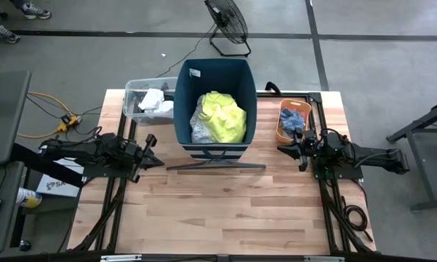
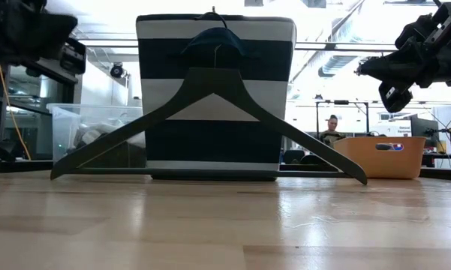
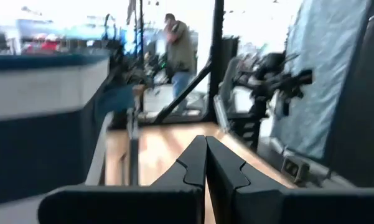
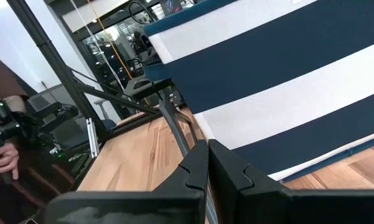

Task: Pick & Place Cloths
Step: Return to Home Position

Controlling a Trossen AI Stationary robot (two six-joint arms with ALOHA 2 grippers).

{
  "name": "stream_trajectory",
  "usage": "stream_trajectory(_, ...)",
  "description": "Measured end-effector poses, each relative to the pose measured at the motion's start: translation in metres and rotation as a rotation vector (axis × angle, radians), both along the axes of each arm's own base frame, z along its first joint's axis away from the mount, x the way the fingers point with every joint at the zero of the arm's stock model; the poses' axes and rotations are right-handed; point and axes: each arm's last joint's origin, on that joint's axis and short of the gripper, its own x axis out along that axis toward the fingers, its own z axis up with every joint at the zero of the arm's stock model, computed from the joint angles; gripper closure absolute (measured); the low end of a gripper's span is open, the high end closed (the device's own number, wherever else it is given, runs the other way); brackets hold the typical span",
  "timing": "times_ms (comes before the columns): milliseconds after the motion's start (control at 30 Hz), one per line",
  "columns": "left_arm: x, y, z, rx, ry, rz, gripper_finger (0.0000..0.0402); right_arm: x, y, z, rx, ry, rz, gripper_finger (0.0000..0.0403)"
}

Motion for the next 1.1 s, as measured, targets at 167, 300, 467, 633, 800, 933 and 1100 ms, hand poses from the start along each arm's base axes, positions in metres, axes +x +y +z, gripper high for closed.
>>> stream_trajectory(167, 0.002, 0.000, -0.009, 0.004, 0.059, 0.014, 0.0400, 0.000, 0.000, 0.000, 0.000, 0.000, 0.002, 0.0398)
stream_trajectory(300, 0.002, 0.001, -0.013, 0.004, 0.109, 0.049, 0.0400, 0.000, 0.000, 0.000, 0.000, 0.000, 0.000, 0.0398)
stream_trajectory(467, 0.003, 0.003, -0.015, -0.001, 0.118, 0.111, 0.0400, 0.000, 0.000, 0.000, 0.000, 0.000, 0.000, 0.0398)
stream_trajectory(633, 0.003, 0.003, -0.016, -0.001, 0.127, 0.122, 0.0400, 0.000, 0.000, 0.000, 0.000, 0.000, 0.000, 0.0398)
stream_trajectory(800, 0.003, 0.003, -0.016, -0.002, 0.127, 0.122, 0.0400, 0.000, 0.000, 0.000, 0.000, 0.000, 0.000, 0.0398)
stream_trajectory(933, 0.003, 0.003, -0.016, -0.002, 0.128, 0.122, 0.0400, 0.000, 0.000, 0.000, 0.000, 0.000, 0.000, 0.0398)
stream_trajectory(1100, 0.003, 0.003, -0.016, -0.002, 0.128, 0.122, 0.0400, 0.000, 0.000, 0.000, 0.000, 0.000, 0.000, 0.0398)
